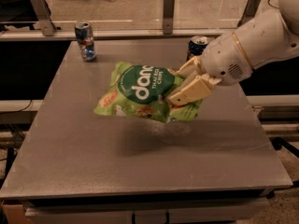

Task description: Pick green rice chip bag

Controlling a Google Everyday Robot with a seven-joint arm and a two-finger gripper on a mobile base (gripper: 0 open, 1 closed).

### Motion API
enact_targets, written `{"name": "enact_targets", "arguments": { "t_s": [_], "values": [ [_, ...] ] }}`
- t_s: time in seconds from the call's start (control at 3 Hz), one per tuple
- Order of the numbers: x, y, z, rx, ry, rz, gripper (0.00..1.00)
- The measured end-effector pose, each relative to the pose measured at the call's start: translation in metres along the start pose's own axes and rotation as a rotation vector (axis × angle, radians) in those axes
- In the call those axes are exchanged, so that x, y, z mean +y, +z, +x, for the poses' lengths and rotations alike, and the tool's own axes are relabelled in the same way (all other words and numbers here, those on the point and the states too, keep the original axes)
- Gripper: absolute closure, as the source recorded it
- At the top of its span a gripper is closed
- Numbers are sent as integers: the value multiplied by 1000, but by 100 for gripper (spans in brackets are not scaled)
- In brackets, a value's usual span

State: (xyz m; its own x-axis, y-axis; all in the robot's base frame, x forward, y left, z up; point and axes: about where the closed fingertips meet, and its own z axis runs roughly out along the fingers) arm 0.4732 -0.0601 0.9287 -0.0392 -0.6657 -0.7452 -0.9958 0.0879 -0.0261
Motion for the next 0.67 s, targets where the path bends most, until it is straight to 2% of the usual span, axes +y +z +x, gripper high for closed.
{"name": "enact_targets", "arguments": {
  "t_s": [0.33, 0.67],
  "values": [
    [-22, -41, -13, -94, 12, 82, 100],
    [-25, -47, -19, -105, 4, 93, 100]
  ]
}}
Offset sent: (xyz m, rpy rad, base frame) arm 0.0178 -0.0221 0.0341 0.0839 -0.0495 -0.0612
